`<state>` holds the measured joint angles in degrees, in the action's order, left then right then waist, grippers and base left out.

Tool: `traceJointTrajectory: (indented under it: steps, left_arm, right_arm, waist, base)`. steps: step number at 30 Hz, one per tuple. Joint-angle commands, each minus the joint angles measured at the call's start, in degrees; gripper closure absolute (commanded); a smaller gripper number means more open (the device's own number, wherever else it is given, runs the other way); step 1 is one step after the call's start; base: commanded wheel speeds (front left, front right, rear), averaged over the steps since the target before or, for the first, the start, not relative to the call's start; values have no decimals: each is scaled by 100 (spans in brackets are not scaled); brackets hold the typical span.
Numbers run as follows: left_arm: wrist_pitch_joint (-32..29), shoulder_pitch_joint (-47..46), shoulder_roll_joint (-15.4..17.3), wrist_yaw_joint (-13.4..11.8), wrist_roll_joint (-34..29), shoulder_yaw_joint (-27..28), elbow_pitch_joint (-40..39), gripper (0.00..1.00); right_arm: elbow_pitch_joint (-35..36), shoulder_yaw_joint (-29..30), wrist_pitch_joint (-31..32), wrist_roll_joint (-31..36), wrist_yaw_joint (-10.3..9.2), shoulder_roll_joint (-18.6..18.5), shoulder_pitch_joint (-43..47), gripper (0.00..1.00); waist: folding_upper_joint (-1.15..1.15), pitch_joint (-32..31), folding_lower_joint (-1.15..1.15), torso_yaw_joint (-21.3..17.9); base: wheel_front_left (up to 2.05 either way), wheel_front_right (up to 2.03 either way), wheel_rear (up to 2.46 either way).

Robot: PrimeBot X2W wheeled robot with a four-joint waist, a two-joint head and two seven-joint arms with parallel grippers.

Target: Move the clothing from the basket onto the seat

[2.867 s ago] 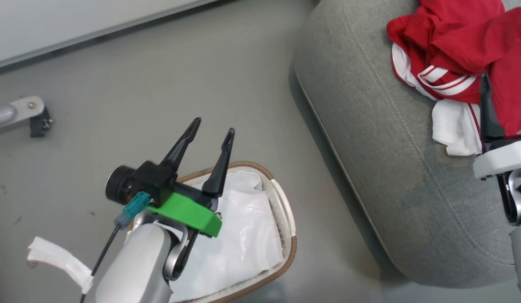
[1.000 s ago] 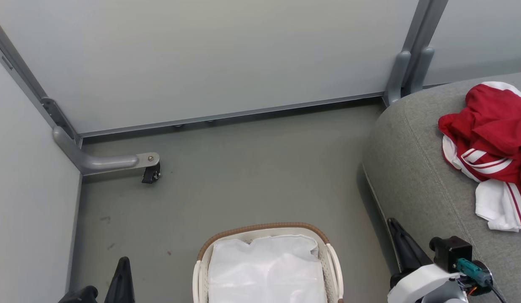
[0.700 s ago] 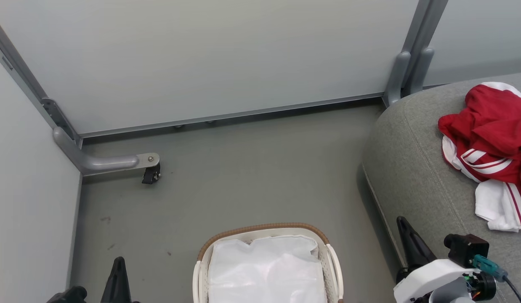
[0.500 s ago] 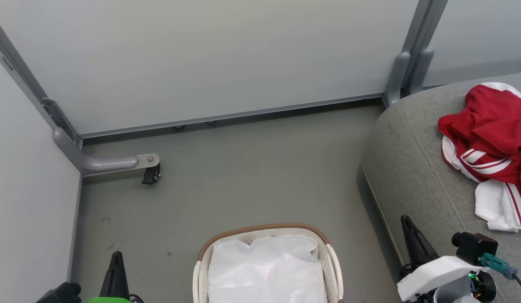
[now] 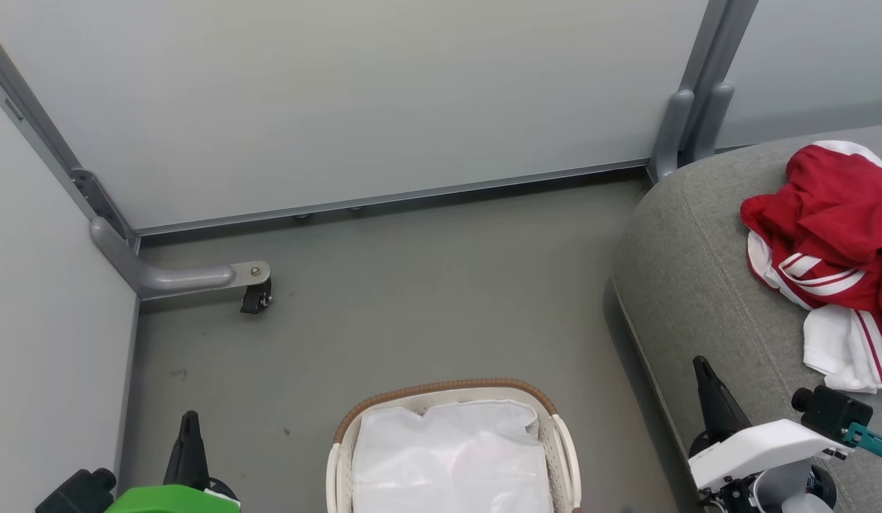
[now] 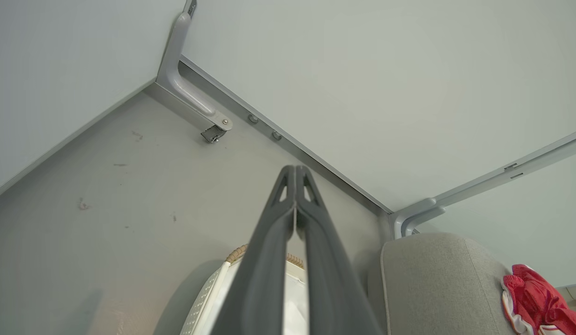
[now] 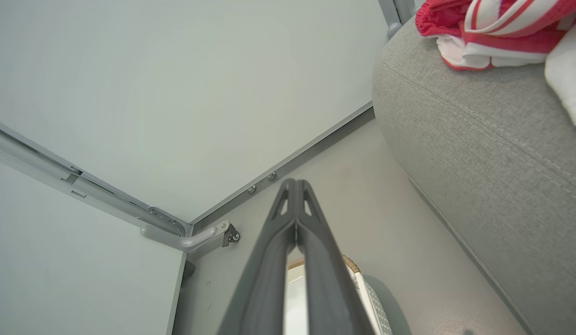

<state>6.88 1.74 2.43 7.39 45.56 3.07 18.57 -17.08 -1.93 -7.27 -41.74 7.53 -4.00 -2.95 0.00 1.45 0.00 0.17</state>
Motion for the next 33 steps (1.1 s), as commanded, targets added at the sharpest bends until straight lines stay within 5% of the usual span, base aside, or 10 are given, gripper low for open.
traceJointTrajectory:
  steps: [1,33]
  left_arm:
    - [-51,-172,32,5,187,28,-100,100]
    - [-634,-477,48,10,2195,178,-272,100]
  right_arm:
    - [94,57,50,-219,-2,-7,-128,100]
    - [201,388,624,-2400,-4,21,-233,100]
  waist:
    - [0,-2,0,0]
    - [0,-46,0,-6]
  base:
    - [0,0,0]
    - [0,0,0]
